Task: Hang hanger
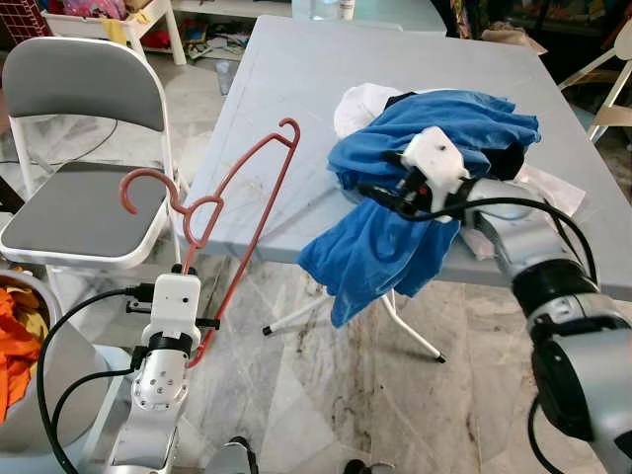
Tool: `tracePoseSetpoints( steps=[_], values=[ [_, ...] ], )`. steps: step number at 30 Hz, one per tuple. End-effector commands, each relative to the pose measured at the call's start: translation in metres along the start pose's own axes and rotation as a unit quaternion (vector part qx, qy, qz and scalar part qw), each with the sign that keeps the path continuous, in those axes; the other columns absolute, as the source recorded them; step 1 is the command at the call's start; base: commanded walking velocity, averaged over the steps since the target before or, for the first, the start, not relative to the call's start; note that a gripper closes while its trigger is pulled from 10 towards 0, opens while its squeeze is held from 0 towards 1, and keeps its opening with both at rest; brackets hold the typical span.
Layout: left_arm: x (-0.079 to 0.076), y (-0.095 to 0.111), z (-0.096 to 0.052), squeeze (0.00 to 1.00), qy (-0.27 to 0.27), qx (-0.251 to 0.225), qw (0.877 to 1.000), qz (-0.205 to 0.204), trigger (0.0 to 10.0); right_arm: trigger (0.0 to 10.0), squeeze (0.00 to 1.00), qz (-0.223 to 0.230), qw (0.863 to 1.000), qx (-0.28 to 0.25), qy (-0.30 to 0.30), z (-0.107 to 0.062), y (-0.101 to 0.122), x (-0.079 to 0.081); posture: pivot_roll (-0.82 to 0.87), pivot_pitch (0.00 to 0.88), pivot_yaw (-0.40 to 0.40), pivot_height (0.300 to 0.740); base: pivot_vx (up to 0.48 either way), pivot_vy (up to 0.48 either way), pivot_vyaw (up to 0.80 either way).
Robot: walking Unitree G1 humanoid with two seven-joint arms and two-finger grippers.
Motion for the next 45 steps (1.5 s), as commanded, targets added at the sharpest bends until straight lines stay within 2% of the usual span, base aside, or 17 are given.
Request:
tracePoseSetpoints(
  steps=[1,4,8,11,12,18,23,28,33,36,41,42,43,45],
  values=[
    [-0.004,-0.008,-0.002,0.0,-0.011,0.015,1.0,0.003,10.0,10.0,1.0,0.012,1.0,-0.006,-0.024,-0.012,-0.001,-0.011,0.18,0.178,-0.061,0.74,0.0,0.0,0.0],
    [-0.008,-0.007,0.0,0.0,-0.02,0.013,1.0,0.001,10.0,10.0,1.0,0.024,0.997,-0.014,-0.067,-0.03,-0.013,-0.018,0.17,0.179,-0.053,0.74,0.0,0.0,0.0],
    [-0.011,-0.006,0.002,0.0,-0.03,0.012,0.999,-0.004,10.0,10.0,1.0,0.049,0.994,-0.038,-0.089,-0.042,-0.018,-0.018,0.15,0.18,-0.043,0.74,0.0,0.0,0.0],
    [-0.013,-0.005,0.003,0.0,-0.036,0.009,0.999,-0.004,10.0,10.0,1.0,0.074,0.993,-0.038,-0.087,-0.05,-0.029,-0.011,0.15,0.181,-0.038,0.74,0.0,0.0,0.0],
    [-0.013,-0.004,0.004,0.0,-0.038,0.008,0.999,-0.004,10.0,10.0,1.0,0.094,0.992,-0.049,-0.076,-0.055,-0.031,-0.004,0.15,0.179,-0.034,0.74,0.0,0.0,0.0],
    [-0.015,-0.002,0.007,0.0,-0.046,0.003,0.999,-0.001,10.0,10.0,1.0,0.127,0.988,-0.077,-0.032,-0.068,-0.024,0.01,0.14,0.178,-0.026,0.74,0.0,0.0,0.0],
    [-0.015,-0.002,0.007,0.0,-0.05,0.001,0.999,0.002,10.0,10.0,1.0,0.134,0.991,-0.023,0.008,-0.079,-0.04,0.023,0.14,0.178,-0.027,0.74,0.0,0.0,0.0],
    [-0.009,-0.007,-0.003,0.0,-0.058,0.001,0.998,0.012,10.0,10.0,1.0,0.153,0.986,0.017,0.061,-0.088,-0.053,0.042,0.15,0.189,-0.028,0.74,0.0,0.0,0.0],
    [-0.006,-0.014,-0.007,0.0,-0.056,0.011,0.998,0.015,10.0,10.0,1.0,0.178,0.979,0.03,0.094,-0.085,-0.059,0.057,0.15,0.192,-0.028,0.74,0.0,0.0,0.0],
    [-0.006,-0.012,-0.007,0.0,-0.052,0.01,0.999,0.011,10.0,10.0,1.0,0.186,0.976,0.038,0.111,-0.076,-0.066,0.069,0.17,0.202,-0.031,0.74,0.0,0.0,0.0],
    [-0.006,-0.009,-0.008,0.0,-0.054,0.007,0.998,0.009,10.0,10.0,1.0,0.201,0.972,0.03,0.12,-0.05,-0.063,0.08,0.18,0.209,-0.03,0.74,0.0,0.0,0.0],
    [-0.005,-0.009,-0.008,0.0,-0.053,0.006,0.999,0.008,10.0,10.0,1.0,0.213,0.969,0.031,0.122,-0.034,-0.063,0.084,0.18,0.21,-0.031,0.74,0.0,0.0,0.0],
    [-0.004,-0.009,-0.009,0.0,-0.052,0.005,0.999,0.008,10.0,10.0,1.0,0.22,0.967,0.034,0.12,-0.027,-0.064,0.085,0.18,0.21,-0.031,0.74,0.0,0.0,0.0],
    [-0.004,-0.008,-0.009,0.0,-0.051,0.004,0.999,0.008,10.0,10.0,1.0,0.219,0.968,0.038,0.119,-0.021,-0.065,0.087,0.19,0.212,-0.034,0.74,0.0,0.0,0.0]
  ],
)
Point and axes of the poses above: a point about 5 cm out from each wrist's last joint towards the gripper, its own z axis pointing out of the wrist towards the gripper, its own y axis along the axis of the wrist's last joint, x = y × z, the point moved 5 cm from there along z, pointing out of the wrist towards the gripper, and after that the axes turned 8 degrees about z, right-handed, at the moved point
